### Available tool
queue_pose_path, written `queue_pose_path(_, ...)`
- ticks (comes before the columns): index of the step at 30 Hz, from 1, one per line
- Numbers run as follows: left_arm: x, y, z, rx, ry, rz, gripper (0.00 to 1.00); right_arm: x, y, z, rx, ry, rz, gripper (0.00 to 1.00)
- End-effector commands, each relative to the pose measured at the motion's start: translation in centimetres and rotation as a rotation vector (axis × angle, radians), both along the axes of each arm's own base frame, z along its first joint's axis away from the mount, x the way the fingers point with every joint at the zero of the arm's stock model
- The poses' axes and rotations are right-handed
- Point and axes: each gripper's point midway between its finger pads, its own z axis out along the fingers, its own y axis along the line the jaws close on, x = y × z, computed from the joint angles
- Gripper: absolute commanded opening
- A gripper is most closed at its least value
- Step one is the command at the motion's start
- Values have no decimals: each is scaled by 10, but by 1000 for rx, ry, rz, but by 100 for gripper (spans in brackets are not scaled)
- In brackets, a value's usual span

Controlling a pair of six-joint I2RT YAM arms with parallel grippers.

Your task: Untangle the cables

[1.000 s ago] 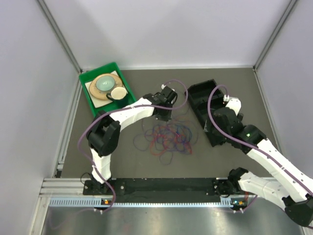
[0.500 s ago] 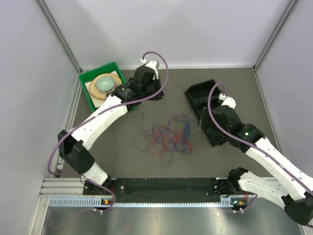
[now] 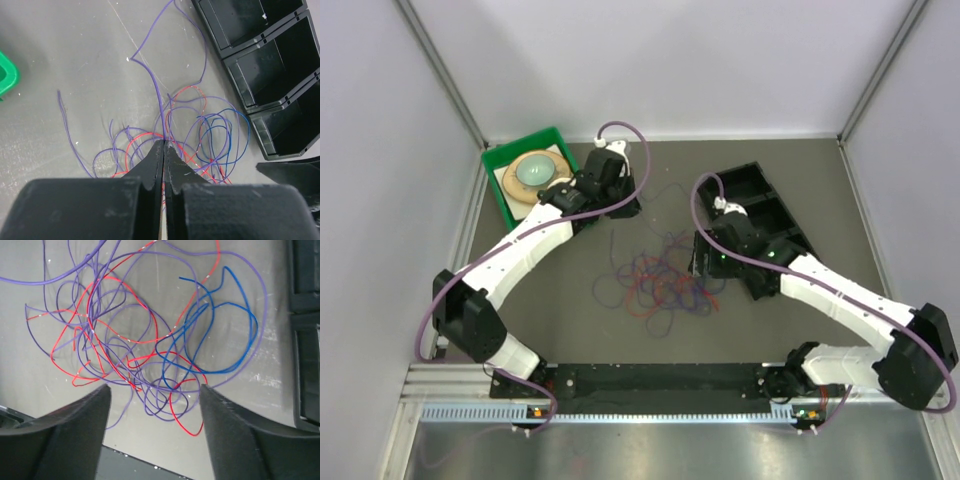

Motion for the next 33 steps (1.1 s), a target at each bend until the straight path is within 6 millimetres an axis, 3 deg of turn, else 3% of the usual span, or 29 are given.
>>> queue_pose_path(1,2,3,27,-52,-67,17,0,7,22,5,16,-44,73,68)
queue_pose_path(5,4,7,27,-52,-65,29,0,3,40,-5,5,-8,154,66)
queue_pose_path(10,4,12,28,-53,-65,37,0,10,48,-19,-34,3,175,60)
queue_pose_path(13,3,14,26,-55,-60,39,0,16,53,-17,-32,-7,173,32)
queue_pose_path(14,3,15,24,-49,-56,41,0,19,52,-12,-40,-14,160,5)
queue_pose_path(16,4,24,20,-30,-43,64,0,22,48,-3,-40,-32,131,0)
queue_pose_path(19,7,43,14,-13,-32,103,0,25,36,30,-27,-116,91,0)
queue_pose_path(20,8,50,11,-3,-25,116,0,28,29,57,-1,-185,59,0)
queue_pose_path(21,12,65,11,1,-25,151,0,27,21,66,-19,-208,55,0)
queue_pose_path(24,17,91,7,24,-16,205,0,29,4,118,-13,-329,27,0)
queue_pose_path(27,18,107,-3,71,10,238,0,29,0,166,36,-408,22,0)
queue_pose_path(29,18,111,-11,93,31,242,0,26,2,194,88,-447,31,0)
queue_pose_path(33,13,106,-22,74,59,218,0,18,4,233,182,-512,47,0)
